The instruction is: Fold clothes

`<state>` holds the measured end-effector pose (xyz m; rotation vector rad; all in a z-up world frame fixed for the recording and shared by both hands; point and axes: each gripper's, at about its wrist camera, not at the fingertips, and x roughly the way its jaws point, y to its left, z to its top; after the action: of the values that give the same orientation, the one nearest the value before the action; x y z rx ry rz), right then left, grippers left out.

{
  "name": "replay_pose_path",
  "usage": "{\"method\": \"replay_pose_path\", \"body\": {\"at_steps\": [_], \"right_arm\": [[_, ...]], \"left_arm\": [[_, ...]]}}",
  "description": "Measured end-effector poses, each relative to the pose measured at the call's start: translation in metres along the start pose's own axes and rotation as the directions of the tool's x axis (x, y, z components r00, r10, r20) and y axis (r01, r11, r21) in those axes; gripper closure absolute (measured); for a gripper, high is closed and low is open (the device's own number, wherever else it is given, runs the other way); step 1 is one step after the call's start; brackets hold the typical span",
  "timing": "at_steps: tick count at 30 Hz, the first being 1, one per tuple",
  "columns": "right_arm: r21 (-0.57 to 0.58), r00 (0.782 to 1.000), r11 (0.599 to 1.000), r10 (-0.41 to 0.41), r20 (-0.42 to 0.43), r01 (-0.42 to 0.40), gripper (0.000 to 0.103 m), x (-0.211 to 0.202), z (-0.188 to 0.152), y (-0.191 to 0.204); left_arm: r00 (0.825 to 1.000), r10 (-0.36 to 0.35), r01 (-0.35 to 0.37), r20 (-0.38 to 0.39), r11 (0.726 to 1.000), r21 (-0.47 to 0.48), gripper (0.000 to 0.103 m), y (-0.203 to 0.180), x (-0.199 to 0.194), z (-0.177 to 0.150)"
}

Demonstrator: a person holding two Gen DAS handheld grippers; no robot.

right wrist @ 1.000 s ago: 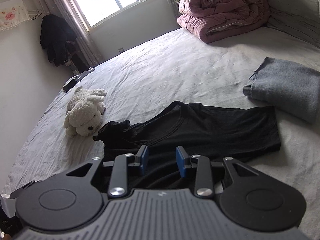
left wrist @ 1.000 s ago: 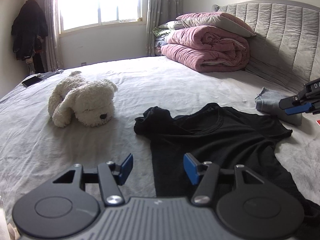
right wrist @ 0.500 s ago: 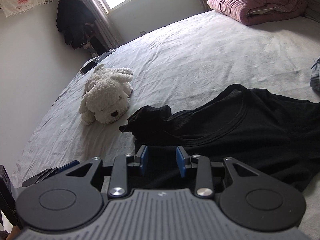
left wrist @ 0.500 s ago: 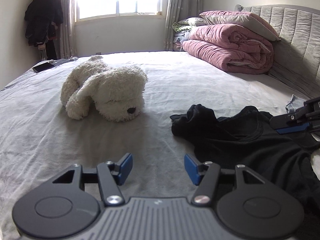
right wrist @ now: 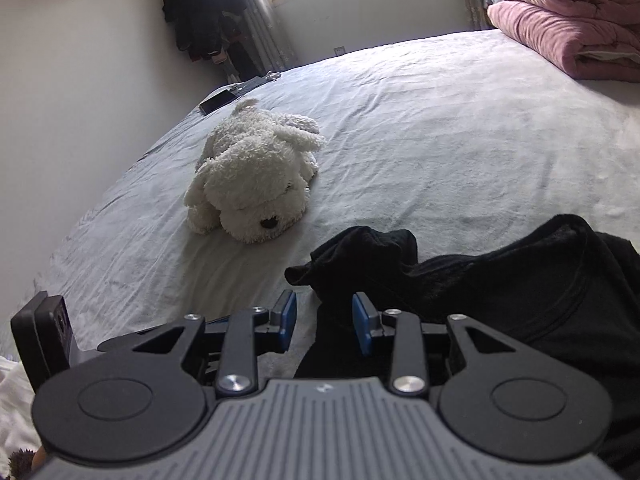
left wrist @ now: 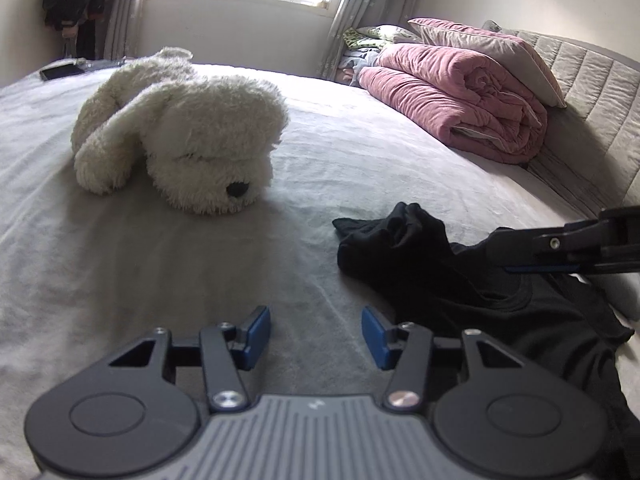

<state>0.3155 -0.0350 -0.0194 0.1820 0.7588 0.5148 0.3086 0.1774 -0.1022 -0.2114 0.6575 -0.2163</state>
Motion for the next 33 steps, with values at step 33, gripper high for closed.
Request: {"method": "replay_pose_path", "body": {"at_steps": [33], "right_arm": [[-0.273, 0.997, 0.959, -0.064, 0.054, 0.076, 0.100, 0.066, 0.063, 0.028]], "left_arm": [[0.993, -0.101, 0.110, 0.061, 0.981, -0.159, 0.051, 0.028, 0.002, 0.006]]}}
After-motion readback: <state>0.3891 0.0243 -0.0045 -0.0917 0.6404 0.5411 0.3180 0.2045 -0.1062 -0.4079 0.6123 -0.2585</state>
